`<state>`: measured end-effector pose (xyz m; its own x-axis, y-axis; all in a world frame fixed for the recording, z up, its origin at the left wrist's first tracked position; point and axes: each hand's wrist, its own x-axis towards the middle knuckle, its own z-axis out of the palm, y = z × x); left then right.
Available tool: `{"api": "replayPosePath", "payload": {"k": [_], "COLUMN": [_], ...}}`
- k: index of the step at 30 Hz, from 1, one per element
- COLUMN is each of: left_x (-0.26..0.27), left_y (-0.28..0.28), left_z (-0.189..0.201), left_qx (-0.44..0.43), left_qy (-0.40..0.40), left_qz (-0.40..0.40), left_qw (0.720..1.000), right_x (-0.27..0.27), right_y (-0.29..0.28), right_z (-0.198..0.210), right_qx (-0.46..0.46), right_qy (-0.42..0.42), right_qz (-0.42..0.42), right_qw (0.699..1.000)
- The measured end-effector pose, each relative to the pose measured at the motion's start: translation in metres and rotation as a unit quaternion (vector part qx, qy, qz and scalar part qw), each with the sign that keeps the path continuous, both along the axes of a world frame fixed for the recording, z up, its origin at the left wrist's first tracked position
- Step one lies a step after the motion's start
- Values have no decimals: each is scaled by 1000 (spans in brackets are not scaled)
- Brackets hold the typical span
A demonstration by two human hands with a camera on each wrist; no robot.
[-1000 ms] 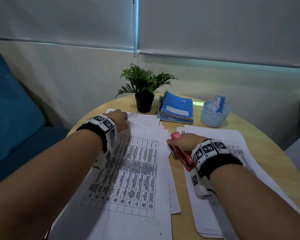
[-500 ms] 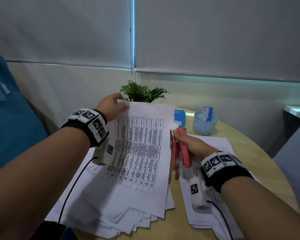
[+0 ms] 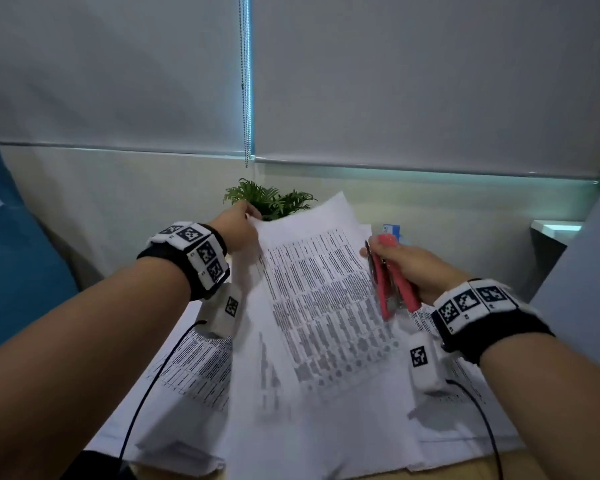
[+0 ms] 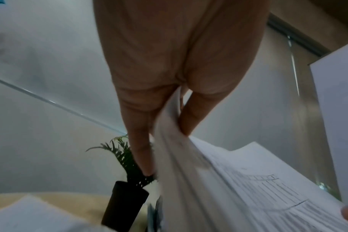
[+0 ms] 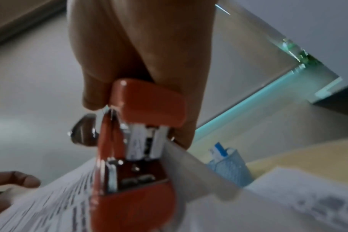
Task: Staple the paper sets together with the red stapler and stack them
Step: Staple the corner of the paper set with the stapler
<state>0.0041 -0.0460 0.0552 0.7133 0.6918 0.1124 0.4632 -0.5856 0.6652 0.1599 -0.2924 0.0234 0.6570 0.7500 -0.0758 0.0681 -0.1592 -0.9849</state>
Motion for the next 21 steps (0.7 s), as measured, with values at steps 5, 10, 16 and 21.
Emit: {"api": "replayPosePath", "payload": {"k": [5,10,16,21], "left_x": [6,18,20,7], "left_y": [-16,-27,-25,-30], "left_z": [-41,-77,-96,-105], "left_qx": [24,95,156,254], "left_qy": [116,224,295,382], "left_qz": [-60,-100,-133,-215], "left_qw": [991,965,933,862], "right_x": [13,-1,-34,-54], "right_y": [-7,4,37,60], "right_z": [-9,-27,-54,-60], "right_qx": [-156,-291,-410,-442], "right_qy": [-126,-187,-268,-316], "right_qz": [-30,-9,99,121], "right_qw": [979,938,866,831]}}
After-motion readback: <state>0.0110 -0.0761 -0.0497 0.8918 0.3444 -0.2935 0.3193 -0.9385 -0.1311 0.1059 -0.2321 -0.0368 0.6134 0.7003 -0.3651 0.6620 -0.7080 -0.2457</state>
